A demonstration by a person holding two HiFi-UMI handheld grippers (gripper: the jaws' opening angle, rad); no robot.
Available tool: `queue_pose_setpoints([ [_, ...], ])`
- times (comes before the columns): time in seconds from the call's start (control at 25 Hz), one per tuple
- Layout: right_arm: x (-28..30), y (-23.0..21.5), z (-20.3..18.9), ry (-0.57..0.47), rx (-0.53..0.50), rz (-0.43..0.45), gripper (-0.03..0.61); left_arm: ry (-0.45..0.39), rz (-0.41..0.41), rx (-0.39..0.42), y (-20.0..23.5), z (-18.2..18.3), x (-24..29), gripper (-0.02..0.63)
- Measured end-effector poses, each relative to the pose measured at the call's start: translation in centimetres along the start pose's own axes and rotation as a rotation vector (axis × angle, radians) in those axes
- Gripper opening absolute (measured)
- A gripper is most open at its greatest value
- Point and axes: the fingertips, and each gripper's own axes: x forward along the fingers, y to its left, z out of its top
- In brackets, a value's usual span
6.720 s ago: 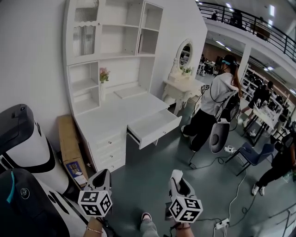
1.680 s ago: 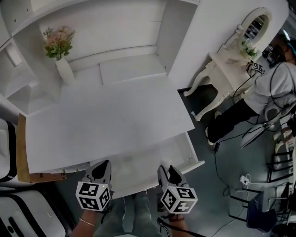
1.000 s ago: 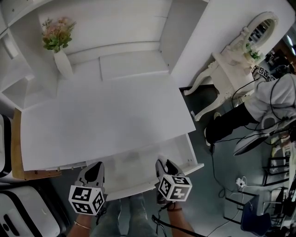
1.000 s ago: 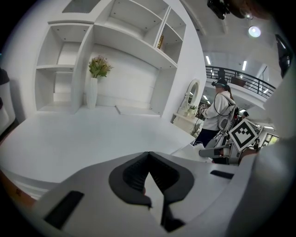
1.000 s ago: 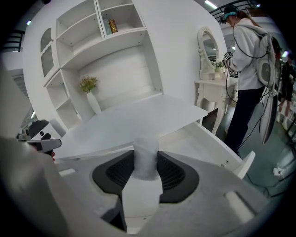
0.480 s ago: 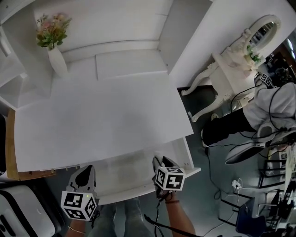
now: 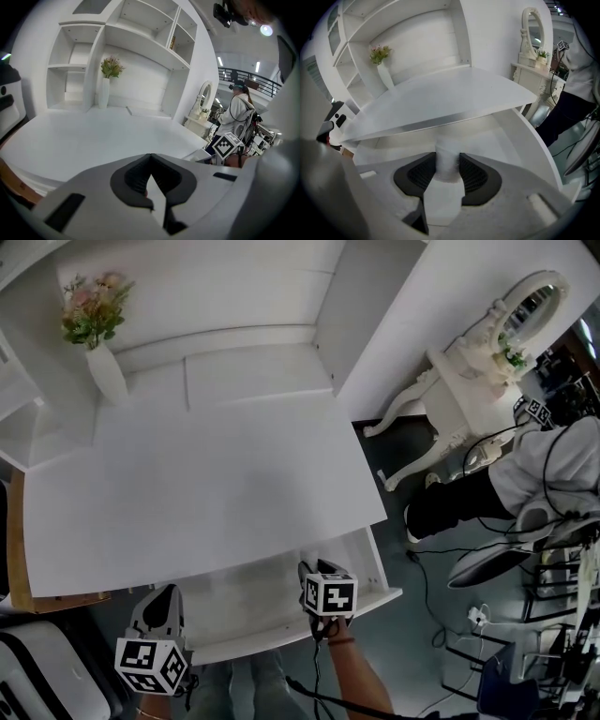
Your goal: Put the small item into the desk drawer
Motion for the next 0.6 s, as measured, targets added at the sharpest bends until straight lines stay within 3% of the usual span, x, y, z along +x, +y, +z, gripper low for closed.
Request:
queue_pose_setpoints([
  [0.6, 3.6, -1.1, -0.6, 0.040, 0.004, -0.013, 0.160, -0.010, 0.042, -0.003, -0.6, 0.4, 0.0, -0.006],
])
